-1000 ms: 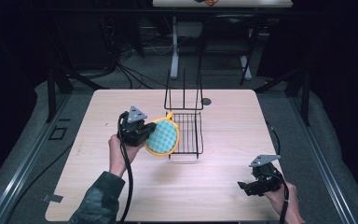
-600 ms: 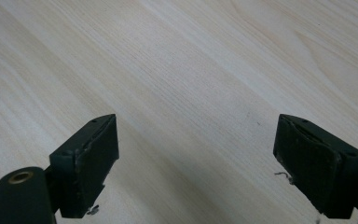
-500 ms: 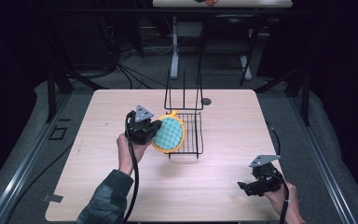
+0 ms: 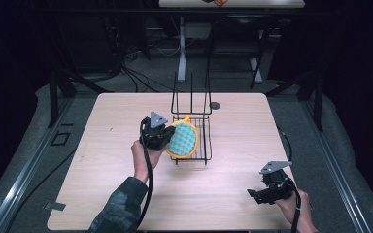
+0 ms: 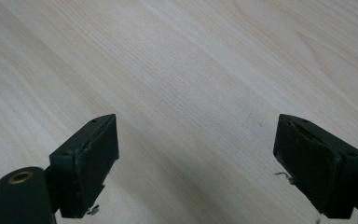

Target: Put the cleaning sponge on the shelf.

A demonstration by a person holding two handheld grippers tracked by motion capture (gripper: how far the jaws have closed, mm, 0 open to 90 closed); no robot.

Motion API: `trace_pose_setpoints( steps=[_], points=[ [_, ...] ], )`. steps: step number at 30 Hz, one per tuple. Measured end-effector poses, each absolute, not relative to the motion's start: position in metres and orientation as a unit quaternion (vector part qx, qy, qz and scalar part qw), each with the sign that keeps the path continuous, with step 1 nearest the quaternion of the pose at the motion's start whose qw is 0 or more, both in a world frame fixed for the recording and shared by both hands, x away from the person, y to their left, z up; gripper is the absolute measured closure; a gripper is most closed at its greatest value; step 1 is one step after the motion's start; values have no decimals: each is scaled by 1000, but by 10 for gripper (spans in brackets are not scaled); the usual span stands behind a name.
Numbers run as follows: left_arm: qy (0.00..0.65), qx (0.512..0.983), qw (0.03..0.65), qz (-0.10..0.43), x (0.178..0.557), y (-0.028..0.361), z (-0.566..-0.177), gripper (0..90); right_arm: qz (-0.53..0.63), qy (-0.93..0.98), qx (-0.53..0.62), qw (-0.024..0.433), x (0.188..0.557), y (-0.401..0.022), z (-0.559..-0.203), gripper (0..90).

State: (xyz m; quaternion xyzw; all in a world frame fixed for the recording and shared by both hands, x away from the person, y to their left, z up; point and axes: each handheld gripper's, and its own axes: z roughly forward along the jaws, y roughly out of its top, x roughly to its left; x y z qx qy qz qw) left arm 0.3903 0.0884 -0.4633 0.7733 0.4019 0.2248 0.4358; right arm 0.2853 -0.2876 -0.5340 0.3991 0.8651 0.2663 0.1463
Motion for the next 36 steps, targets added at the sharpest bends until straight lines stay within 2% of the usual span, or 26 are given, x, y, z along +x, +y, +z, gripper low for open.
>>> trace_pose_setpoints(
  steps=[15,36],
  points=[
    [429,752,454,210,401,81,-480,881,269,865,400,143,285,-287,-535,133],
    [449,739,445,232,410,64,-502,882,273,866,396,136,285,-285,-536,133]
  ],
)
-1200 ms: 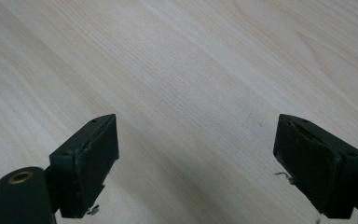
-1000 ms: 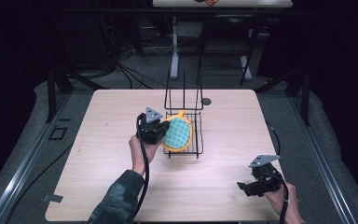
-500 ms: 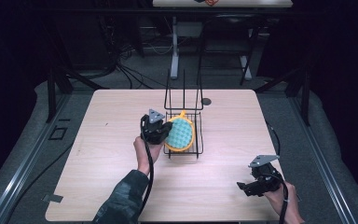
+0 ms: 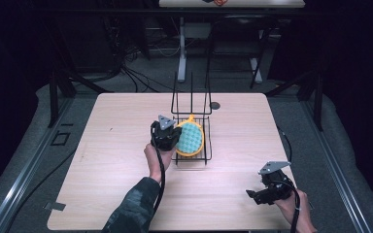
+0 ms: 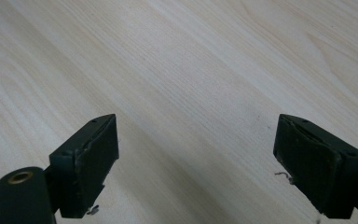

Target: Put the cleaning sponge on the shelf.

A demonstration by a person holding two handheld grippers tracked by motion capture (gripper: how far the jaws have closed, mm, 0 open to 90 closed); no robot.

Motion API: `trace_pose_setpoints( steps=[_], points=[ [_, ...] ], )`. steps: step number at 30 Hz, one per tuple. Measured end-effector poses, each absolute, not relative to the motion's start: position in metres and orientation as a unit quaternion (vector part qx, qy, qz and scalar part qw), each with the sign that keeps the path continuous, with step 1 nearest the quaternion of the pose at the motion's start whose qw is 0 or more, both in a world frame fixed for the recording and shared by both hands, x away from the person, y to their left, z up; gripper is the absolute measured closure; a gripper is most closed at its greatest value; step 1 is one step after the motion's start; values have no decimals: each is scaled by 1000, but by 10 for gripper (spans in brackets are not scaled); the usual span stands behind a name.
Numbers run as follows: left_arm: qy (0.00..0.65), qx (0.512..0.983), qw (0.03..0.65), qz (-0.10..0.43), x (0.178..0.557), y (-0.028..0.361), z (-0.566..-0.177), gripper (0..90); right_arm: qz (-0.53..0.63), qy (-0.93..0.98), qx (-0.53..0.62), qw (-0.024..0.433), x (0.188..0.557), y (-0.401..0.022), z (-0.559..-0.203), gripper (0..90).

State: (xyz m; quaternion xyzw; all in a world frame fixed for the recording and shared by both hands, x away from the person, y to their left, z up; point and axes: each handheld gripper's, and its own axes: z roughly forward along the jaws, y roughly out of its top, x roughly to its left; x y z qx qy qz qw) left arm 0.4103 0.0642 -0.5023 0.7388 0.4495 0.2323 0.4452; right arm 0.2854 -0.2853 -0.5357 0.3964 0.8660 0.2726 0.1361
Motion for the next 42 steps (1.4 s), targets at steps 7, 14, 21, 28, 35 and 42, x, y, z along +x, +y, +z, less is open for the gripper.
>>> trace_pose_setpoints(
  steps=[7,14,21,28,35,42],
  points=[
    [464,737,439,222,417,57,-512,882,271,866,397,136,285,-285,-536,133],
    [481,733,432,212,423,59,-516,881,267,869,394,137,285,-284,-536,133],
    [494,730,426,204,425,57,-520,877,267,869,394,135,285,-284,-537,132],
    [502,734,412,199,428,55,-526,874,268,868,395,133,285,-284,-537,133],
    [511,728,411,199,430,55,-529,872,270,867,396,133,285,-285,-537,133],
    [518,727,402,206,434,55,-533,869,272,867,397,130,285,-285,-537,132]
  ],
)
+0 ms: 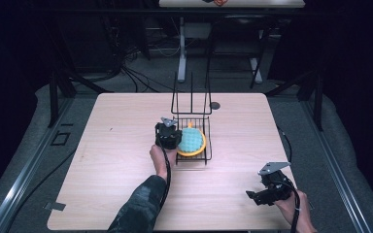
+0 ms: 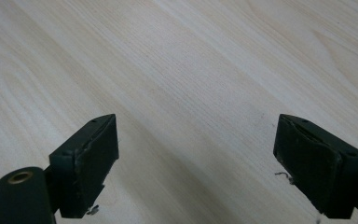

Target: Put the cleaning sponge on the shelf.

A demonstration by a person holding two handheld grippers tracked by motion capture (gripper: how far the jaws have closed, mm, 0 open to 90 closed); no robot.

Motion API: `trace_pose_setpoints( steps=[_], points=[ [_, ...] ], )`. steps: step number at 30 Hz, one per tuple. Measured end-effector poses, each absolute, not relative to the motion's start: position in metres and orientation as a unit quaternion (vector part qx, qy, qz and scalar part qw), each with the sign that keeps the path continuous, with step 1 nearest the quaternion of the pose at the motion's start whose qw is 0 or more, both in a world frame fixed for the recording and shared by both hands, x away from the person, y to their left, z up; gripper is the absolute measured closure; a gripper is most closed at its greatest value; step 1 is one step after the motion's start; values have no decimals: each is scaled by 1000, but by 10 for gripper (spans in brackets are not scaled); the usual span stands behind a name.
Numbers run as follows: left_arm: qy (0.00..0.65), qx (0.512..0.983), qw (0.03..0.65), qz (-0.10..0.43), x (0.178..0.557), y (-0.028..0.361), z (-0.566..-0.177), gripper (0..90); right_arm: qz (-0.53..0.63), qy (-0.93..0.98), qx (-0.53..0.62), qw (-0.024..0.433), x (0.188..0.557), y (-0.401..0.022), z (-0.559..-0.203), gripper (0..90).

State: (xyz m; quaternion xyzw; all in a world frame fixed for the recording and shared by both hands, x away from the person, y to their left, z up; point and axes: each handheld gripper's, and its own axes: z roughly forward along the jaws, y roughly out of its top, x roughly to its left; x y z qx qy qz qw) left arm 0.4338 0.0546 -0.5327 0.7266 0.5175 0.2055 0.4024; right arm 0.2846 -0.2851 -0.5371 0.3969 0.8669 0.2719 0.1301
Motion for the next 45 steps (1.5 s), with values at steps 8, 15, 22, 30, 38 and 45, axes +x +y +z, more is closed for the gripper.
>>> trace_pose_setpoints(
  steps=[8,15,22,30,38,45],
  points=[
    [520,722,417,186,433,59,-532,670,273,866,398,129,284,-285,-537,133],
    [511,724,421,196,425,66,-520,385,274,866,398,132,284,-286,-536,132],
    [493,736,419,199,414,74,-508,262,278,865,397,133,283,-285,-536,132],
    [485,737,422,211,402,91,-489,161,277,865,397,134,284,-285,-536,132],
    [480,743,419,207,390,112,-477,136,282,863,394,142,282,-286,-532,132],
    [468,758,404,205,377,122,-471,89,281,865,388,145,281,-284,-531,132]
  ],
)
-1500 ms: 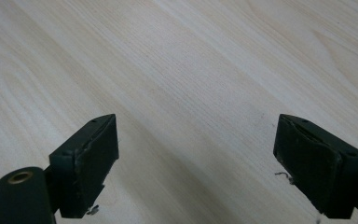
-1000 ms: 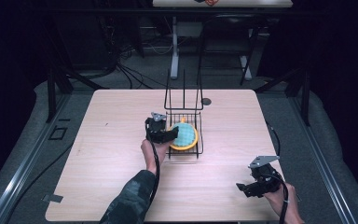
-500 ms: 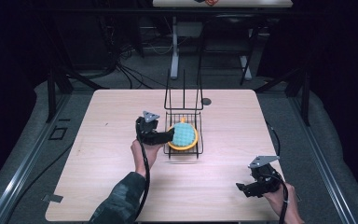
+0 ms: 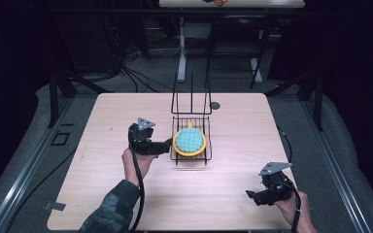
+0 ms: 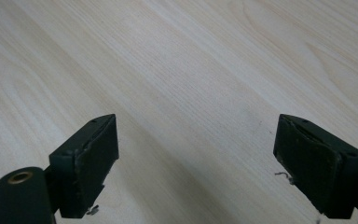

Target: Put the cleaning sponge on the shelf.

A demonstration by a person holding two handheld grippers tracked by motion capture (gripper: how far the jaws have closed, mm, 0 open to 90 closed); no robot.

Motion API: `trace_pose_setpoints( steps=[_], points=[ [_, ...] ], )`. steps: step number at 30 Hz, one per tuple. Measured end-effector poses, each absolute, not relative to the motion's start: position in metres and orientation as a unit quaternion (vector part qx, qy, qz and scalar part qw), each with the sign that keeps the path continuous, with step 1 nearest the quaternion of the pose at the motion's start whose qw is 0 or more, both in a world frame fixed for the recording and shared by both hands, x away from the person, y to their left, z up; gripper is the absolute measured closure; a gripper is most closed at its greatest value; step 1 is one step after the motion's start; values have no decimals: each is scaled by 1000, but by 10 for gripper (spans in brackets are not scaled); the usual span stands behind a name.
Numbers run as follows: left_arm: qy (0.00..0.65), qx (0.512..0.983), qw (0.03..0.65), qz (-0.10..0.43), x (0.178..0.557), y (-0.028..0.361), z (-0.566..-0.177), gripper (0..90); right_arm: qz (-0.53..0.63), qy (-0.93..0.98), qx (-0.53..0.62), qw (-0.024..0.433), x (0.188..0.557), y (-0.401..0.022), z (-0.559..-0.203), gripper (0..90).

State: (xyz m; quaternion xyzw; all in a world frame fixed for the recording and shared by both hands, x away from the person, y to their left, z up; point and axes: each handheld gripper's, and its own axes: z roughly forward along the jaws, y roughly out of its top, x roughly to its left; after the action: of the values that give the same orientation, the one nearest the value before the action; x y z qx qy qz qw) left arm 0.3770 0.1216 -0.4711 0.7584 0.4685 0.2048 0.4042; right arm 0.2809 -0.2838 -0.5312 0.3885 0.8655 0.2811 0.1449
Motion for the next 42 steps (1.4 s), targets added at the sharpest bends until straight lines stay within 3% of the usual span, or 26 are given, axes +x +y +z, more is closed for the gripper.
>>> trace_pose_setpoints(
  steps=[19,29,42],
  points=[
    [494,754,373,218,329,187,-472,59,288,864,381,156,278,-282,-528,133],
    [521,763,323,202,304,224,-493,24,284,866,380,160,278,-280,-528,133],
    [536,779,273,177,294,243,-526,1,280,868,380,157,278,-280,-530,133]
  ],
)
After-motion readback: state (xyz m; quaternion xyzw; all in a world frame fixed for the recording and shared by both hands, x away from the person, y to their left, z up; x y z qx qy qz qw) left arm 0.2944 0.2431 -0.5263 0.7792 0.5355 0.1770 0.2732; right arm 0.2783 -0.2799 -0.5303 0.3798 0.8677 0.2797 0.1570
